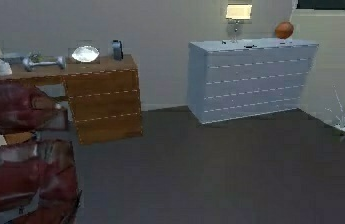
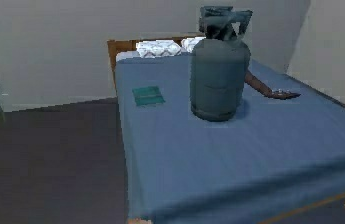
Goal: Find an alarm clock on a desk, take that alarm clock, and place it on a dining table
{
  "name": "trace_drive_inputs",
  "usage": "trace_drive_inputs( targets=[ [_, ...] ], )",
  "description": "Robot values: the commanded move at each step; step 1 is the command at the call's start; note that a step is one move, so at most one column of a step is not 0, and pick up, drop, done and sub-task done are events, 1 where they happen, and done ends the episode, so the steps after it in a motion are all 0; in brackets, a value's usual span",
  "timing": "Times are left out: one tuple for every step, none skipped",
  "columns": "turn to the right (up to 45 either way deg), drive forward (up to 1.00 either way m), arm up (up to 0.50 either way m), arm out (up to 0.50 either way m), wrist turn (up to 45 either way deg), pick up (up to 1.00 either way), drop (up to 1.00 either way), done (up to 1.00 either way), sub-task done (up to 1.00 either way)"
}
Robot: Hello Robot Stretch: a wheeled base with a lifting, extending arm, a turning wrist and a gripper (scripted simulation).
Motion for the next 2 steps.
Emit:
trace_drive_inputs(
  targets=[
    [0.0,0.15,0.00,0.00,0.0,0.00,0.00,0.00,0.00],
    [-6.0,0.00,0.00,0.00,0.0,0.00,0.00,0.00,0.00]
  ],
)
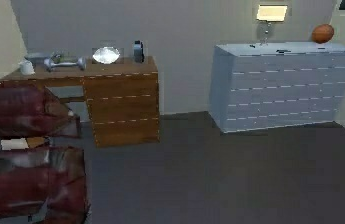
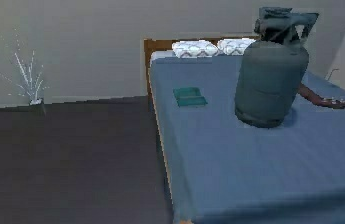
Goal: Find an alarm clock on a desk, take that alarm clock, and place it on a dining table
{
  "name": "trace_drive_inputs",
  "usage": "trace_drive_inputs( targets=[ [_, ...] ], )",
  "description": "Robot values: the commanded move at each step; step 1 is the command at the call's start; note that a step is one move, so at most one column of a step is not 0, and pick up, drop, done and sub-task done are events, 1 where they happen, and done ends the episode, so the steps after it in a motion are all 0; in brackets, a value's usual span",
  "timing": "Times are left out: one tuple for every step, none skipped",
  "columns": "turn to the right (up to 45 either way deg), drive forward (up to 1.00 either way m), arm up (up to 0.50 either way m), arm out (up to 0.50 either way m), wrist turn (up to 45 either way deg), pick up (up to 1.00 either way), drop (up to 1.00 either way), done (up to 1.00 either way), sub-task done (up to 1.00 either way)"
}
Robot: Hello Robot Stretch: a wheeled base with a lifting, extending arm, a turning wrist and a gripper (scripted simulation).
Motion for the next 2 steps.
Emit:
trace_drive_inputs(
  targets=[
    [0.0,1.00,0.00,0.00,0.0,0.00,0.00,0.00,0.00],
    [0.0,0.15,0.00,0.00,0.0,0.00,0.00,0.00,0.00]
  ],
)
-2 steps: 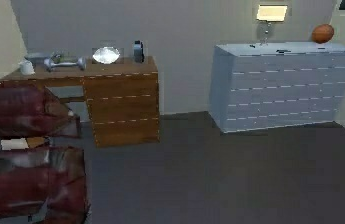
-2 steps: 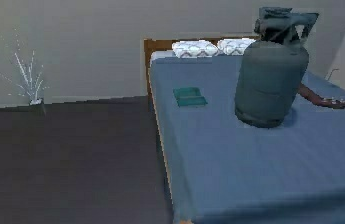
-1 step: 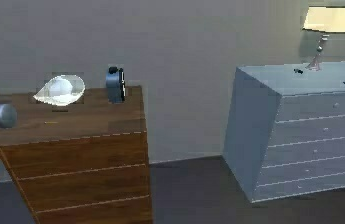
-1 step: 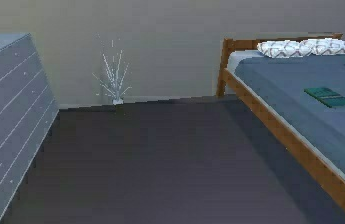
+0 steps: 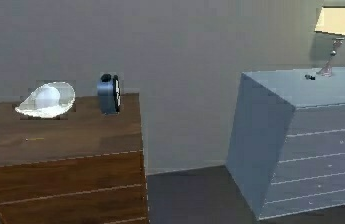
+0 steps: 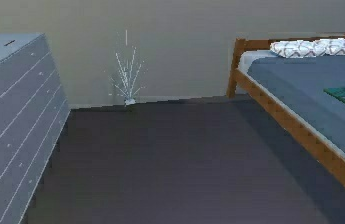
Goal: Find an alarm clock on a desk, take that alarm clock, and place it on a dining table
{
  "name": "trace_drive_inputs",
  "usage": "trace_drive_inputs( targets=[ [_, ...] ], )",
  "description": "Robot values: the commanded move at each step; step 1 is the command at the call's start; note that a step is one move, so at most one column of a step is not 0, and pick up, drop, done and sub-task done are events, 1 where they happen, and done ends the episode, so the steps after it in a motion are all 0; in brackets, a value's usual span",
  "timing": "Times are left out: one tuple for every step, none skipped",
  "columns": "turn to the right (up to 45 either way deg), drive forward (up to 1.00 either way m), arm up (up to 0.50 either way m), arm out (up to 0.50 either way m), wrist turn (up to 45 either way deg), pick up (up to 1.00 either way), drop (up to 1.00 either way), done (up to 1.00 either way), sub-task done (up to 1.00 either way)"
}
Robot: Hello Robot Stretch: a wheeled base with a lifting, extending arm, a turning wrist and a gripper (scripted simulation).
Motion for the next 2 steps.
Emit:
trace_drive_inputs(
  targets=[
    [-9.0,0.00,0.00,0.00,0.0,0.00,0.00,0.00,0.00],
    [0.0,0.25,0.00,0.00,0.0,0.00,0.00,0.00,0.00]
  ],
)
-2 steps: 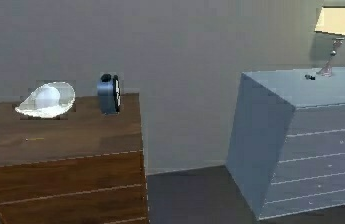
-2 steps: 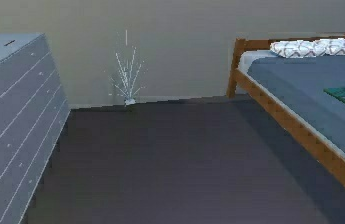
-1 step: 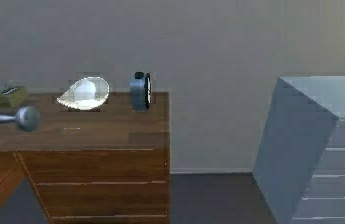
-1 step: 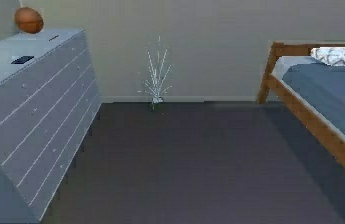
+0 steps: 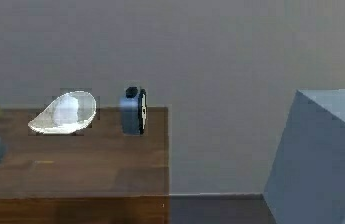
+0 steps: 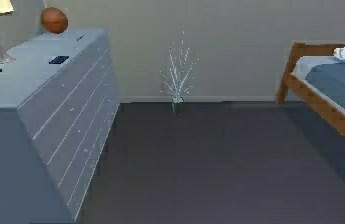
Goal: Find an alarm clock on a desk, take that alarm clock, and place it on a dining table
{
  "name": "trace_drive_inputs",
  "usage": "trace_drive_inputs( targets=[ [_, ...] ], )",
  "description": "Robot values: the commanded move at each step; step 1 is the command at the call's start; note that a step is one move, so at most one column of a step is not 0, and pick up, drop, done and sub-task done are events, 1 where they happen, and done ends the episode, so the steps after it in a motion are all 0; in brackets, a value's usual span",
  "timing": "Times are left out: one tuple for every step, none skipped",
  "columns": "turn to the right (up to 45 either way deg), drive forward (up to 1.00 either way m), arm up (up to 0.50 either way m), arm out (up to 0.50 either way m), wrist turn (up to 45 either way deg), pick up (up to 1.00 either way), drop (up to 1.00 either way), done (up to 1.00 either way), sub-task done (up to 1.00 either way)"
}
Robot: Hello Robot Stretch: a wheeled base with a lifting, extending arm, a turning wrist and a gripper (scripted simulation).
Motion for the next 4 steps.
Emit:
trace_drive_inputs(
  targets=[
    [-45.0,0.00,0.00,0.00,0.0,0.00,0.00,0.00,0.00],
    [-45.0,0.00,0.00,0.00,0.0,0.00,0.00,0.00,0.00],
    [-9.0,0.00,0.00,0.00,0.0,0.00,0.00,0.00,0.00],
    [45.0,0.00,0.00,0.00,0.0,0.00,0.00,0.00,0.00]
  ],
)
